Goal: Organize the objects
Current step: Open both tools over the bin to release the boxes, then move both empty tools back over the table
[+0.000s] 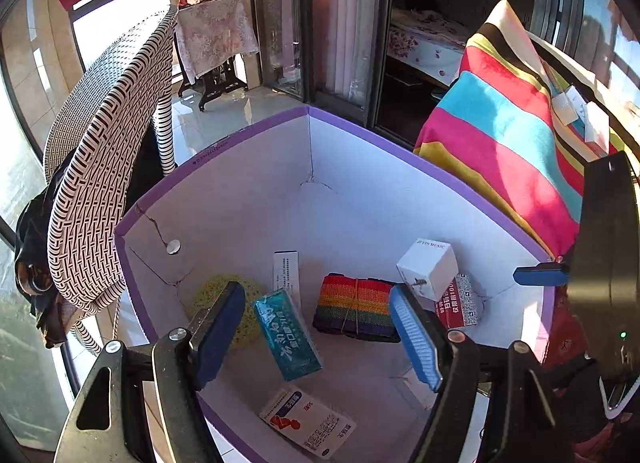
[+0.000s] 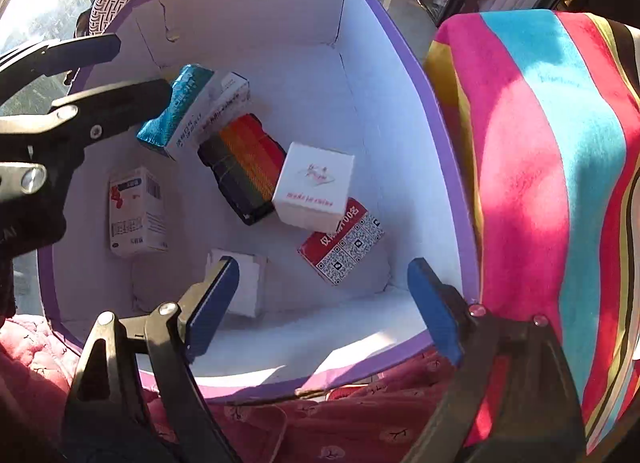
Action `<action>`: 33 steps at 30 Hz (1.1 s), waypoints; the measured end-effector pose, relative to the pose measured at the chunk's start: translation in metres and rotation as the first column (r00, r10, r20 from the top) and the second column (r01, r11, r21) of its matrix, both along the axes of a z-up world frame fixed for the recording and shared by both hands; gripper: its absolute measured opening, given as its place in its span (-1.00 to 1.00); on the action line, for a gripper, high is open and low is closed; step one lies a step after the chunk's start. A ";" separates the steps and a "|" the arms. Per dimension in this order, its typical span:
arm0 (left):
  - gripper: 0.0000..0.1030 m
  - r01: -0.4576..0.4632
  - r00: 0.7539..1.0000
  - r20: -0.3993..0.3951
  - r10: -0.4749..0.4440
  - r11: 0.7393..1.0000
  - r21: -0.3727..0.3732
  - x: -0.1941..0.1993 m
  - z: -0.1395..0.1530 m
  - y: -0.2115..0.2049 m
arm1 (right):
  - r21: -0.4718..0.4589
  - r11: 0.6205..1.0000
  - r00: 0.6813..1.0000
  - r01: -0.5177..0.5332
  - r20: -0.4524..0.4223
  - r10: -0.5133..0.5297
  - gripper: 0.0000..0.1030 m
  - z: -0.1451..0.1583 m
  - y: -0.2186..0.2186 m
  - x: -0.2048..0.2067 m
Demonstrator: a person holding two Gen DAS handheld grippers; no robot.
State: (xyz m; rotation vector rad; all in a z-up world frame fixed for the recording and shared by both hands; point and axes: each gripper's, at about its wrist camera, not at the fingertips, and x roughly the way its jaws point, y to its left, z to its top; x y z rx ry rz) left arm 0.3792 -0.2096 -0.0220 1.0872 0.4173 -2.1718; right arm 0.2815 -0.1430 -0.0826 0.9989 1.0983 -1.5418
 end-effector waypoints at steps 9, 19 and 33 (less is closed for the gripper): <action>0.57 0.053 0.998 0.018 -0.052 0.997 -0.052 -0.007 0.005 0.019 | 0.068 0.997 0.999 0.034 -0.013 -0.033 0.71 0.004 0.030 0.010; 0.90 0.269 0.952 -0.118 -0.283 0.956 -0.121 -0.083 0.078 0.077 | -0.457 0.872 0.918 0.177 -0.243 -0.314 0.83 0.145 0.156 -0.043; 0.92 0.528 0.845 -0.088 -0.528 0.849 -0.024 -0.343 0.050 0.177 | -0.501 0.471 0.551 0.726 0.013 -0.835 0.84 0.124 0.348 -0.200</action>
